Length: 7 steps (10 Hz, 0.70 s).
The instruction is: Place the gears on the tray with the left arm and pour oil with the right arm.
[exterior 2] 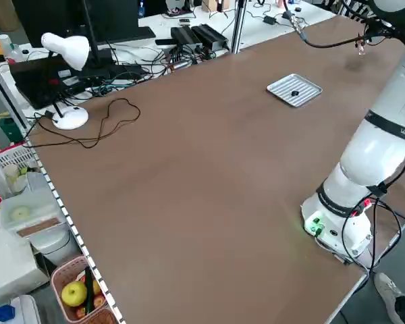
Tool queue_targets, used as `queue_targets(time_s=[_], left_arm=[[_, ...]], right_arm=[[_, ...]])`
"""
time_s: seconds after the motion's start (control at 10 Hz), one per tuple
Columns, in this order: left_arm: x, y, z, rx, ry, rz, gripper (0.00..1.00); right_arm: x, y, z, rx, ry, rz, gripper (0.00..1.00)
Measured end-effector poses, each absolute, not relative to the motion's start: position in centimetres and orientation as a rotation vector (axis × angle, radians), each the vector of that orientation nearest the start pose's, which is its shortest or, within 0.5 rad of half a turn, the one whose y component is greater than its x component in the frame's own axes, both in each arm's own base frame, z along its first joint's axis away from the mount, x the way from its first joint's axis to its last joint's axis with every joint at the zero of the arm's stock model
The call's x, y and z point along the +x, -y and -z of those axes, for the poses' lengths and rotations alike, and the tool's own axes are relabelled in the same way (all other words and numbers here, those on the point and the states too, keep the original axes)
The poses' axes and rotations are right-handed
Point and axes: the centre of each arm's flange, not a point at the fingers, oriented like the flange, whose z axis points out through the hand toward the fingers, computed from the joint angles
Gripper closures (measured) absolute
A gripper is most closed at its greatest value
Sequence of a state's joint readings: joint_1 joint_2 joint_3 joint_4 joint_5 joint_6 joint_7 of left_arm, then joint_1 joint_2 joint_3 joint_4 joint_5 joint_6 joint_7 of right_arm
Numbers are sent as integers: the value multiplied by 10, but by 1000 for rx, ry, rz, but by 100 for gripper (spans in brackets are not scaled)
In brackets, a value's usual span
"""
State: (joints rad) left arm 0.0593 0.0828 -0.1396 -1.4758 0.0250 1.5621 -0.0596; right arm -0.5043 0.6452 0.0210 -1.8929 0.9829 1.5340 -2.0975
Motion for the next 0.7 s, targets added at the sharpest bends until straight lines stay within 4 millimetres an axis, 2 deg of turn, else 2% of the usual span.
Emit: queue_targets(time_s=[0.3,0.5,0.7], left_arm=[[577,40,-624,-3128,-32,-2,1],[577,40,-624,-3128,-33,-3,1],[577,40,-624,-3128,-33,-3,1]], right_arm=[[522,182,-140,-1539,1195,891,67],[526,191,-126,-1521,1239,937,67],[531,203,-121,-1489,1311,1008,67]])
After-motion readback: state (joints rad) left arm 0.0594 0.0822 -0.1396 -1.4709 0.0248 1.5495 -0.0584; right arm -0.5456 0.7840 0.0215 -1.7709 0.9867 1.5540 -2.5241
